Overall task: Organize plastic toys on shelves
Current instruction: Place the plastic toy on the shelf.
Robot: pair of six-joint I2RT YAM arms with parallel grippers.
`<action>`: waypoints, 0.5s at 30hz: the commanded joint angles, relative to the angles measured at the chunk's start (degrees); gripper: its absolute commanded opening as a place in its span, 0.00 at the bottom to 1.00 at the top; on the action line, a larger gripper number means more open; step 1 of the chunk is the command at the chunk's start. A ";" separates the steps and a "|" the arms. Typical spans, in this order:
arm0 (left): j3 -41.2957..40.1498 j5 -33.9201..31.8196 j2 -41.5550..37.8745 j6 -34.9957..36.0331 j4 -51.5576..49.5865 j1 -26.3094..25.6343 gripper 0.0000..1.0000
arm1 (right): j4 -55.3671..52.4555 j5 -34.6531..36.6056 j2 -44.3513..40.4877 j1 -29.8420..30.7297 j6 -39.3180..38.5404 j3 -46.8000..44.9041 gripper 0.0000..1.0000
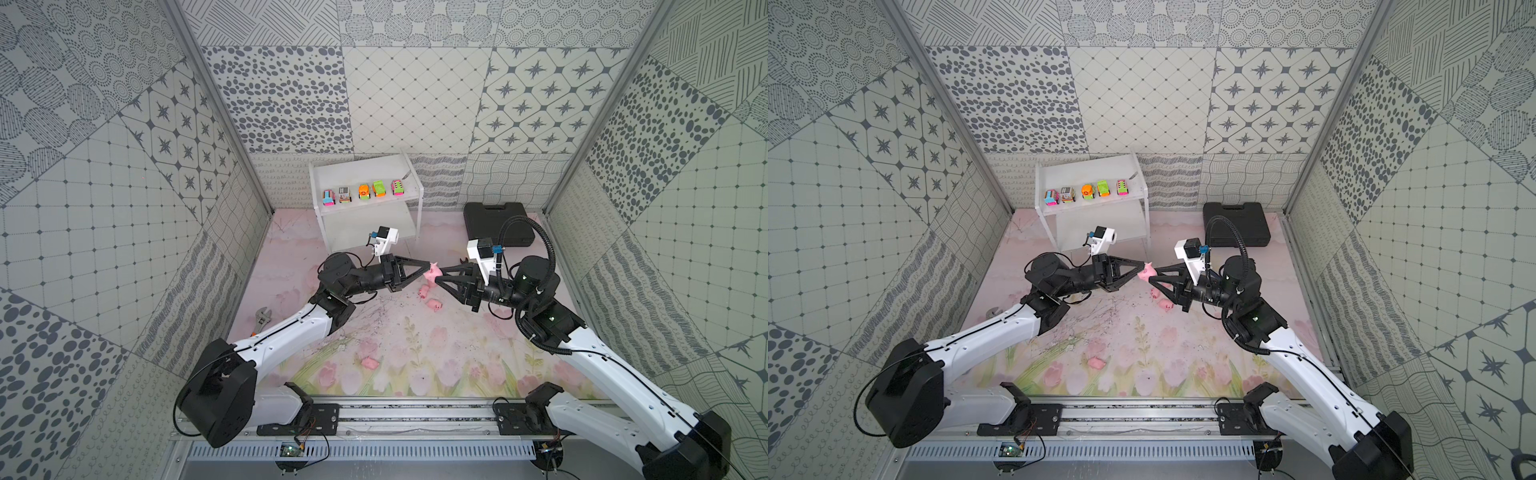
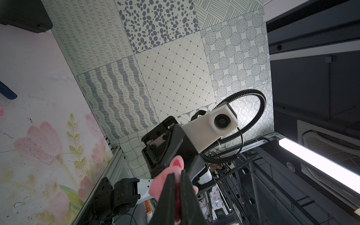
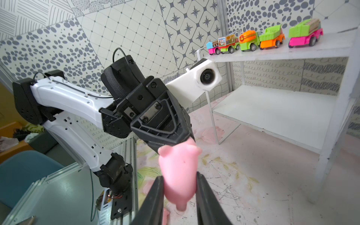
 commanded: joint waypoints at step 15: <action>-7.11 -28.47 -25.04 22.48 -40.10 10.87 0.59 | 1.46 10.32 0.16 3.61 -2.33 -0.70 0.12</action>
